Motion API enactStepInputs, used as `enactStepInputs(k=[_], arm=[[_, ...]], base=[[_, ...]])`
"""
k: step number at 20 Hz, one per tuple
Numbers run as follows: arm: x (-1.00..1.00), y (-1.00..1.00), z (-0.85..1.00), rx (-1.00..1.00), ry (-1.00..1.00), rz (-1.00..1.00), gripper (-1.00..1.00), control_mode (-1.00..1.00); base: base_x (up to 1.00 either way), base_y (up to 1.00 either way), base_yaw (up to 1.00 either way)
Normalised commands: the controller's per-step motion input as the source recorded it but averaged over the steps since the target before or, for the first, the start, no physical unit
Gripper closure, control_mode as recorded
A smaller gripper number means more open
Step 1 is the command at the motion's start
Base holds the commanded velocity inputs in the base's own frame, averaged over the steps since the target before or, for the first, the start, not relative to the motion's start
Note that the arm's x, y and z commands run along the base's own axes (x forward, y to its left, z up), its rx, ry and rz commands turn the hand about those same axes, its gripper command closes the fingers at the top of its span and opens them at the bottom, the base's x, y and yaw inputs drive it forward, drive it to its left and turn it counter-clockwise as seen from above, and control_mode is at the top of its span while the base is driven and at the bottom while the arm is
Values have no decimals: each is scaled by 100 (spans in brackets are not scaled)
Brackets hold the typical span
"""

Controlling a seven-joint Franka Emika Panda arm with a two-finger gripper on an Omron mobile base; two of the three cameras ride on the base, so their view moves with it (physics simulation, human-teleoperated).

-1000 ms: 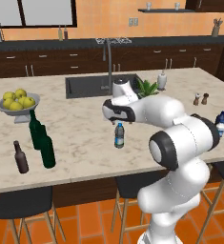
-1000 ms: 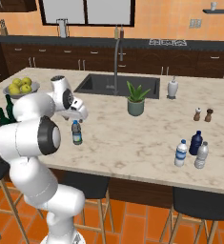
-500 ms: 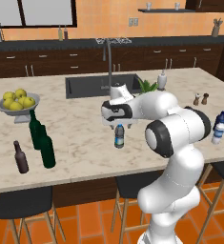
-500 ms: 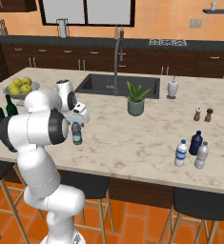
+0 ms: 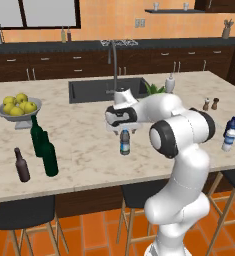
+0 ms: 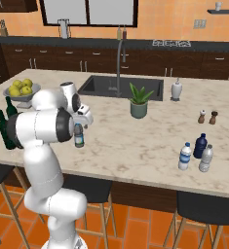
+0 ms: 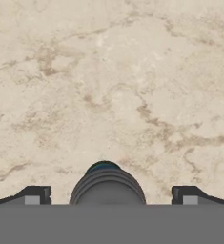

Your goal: Move the plastic bottles in the middle to the plastics group, and the glass bottles in the middle to the glass group.

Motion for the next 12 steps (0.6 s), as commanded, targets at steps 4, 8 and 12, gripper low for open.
enactStepInputs(k=[4,8,12], arm=[[-1,-1,-27,0,0,4,100,-100],[-24,-14,-26,0,0,6,100,-100],[-45,-34,-5,2,-15,14,100,-100]], base=[[0,0,0],[0,0,0],[0,0,0]])
